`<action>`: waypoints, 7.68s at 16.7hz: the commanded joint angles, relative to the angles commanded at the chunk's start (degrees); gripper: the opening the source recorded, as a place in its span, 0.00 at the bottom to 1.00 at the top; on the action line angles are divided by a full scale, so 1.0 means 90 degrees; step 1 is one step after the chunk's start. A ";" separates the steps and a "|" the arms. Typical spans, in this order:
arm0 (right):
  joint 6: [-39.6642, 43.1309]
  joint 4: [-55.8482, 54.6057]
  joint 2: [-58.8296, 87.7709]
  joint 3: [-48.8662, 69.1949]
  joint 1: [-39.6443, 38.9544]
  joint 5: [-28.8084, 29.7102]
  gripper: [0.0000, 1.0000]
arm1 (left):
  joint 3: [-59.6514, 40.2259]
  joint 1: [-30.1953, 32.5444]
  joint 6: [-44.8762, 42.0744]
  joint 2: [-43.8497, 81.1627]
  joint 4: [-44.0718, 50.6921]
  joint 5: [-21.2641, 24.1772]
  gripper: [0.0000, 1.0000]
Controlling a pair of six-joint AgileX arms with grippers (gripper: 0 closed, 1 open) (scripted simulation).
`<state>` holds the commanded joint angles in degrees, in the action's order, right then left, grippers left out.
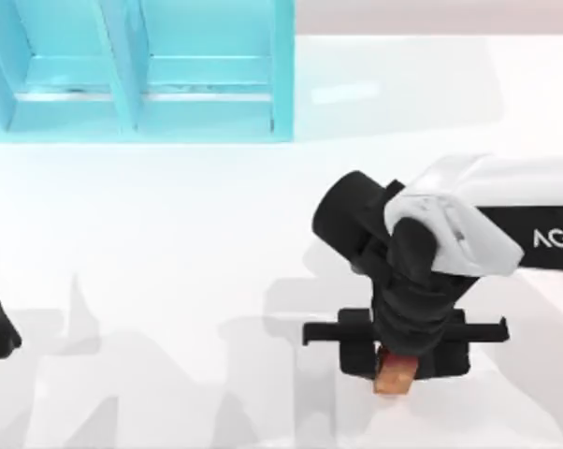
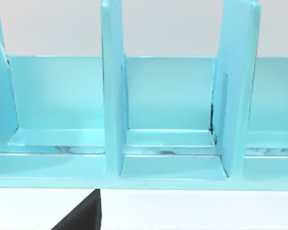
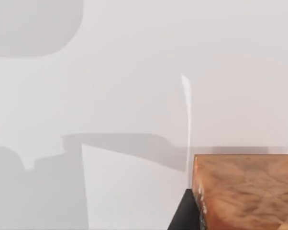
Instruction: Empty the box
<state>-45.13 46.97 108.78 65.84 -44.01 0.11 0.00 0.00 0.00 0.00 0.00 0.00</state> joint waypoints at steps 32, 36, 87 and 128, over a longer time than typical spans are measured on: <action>0.0022 0.1936 -0.0670 0.1263 0.0021 -0.0004 1.00 | 0.0000 0.0000 0.0000 0.0000 0.0000 0.0000 1.00; 0.0024 0.1936 -0.0652 0.1260 0.0012 -0.0005 1.00 | 0.0000 0.0000 0.0000 0.0000 0.0000 0.0000 1.00; 0.8075 0.1522 0.1335 0.2833 0.8036 0.0007 0.77 | 0.0000 0.0000 0.0000 0.0000 0.0000 0.0000 1.00; 0.8095 0.4801 0.1270 0.6058 0.8060 0.0006 0.00 | 0.0000 0.0000 0.0000 0.0000 0.0000 0.0000 1.00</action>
<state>27.72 90.18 120.21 120.36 28.53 0.16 0.00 0.00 0.00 0.00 0.00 0.00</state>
